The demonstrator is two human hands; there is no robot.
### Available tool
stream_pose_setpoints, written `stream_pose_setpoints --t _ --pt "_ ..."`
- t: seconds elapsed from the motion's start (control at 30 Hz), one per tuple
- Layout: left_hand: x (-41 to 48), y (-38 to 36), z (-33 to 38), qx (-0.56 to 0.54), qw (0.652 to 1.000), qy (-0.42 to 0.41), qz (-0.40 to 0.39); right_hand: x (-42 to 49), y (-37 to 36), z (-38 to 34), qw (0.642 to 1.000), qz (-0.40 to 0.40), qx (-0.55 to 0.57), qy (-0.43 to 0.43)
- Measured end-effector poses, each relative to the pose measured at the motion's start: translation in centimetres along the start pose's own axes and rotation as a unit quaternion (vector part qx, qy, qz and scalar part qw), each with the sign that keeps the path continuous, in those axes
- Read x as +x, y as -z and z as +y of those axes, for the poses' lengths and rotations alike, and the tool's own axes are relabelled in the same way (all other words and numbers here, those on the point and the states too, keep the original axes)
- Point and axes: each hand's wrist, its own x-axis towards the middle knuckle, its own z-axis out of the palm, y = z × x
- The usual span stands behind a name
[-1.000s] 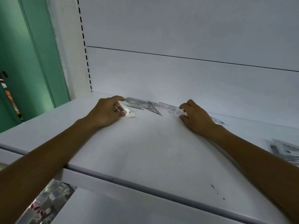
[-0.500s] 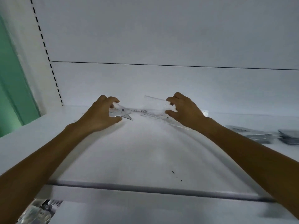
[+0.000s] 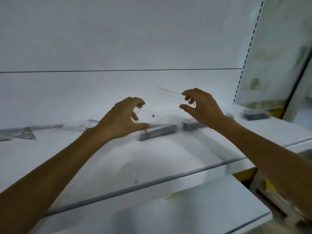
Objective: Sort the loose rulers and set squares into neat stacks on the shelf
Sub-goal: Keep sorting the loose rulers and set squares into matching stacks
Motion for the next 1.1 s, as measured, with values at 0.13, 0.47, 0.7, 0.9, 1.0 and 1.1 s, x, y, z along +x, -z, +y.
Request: stream_pose_setpoints --t 0.13,0.47,0.7,0.9,1.0,1.1 --pt "2.4 -5.2 4.6 -0.026 1.000 0.002 0.011 -2.1 3.5 7.0 0.999 -0.016 -0.022 -0.035" --pt "4.3 -13.5 10.1 0.015 0.996 0.089 -0.004 -3.7 6.2 19.2 0.998 -0.065 -0.012 -0.010" --pt "2.4 -13.8 11.2 0.054 0.990 0.125 0.028 -1.8 3.6 18.8 0.991 -0.118 0.022 0.054" --pt "1.1 -11.5 10.2 0.091 0.983 0.157 0.033 -0.6 2.3 16.9 0.978 -0.161 0.089 0.095" --pt "1.2 -11.4 10.1 0.083 0.982 0.163 0.046 -0.3 1.8 17.3 0.973 -0.186 0.096 0.096" --pt "0.9 -12.0 10.3 0.076 0.985 0.148 0.044 0.5 1.6 17.8 0.972 -0.192 0.107 0.082"
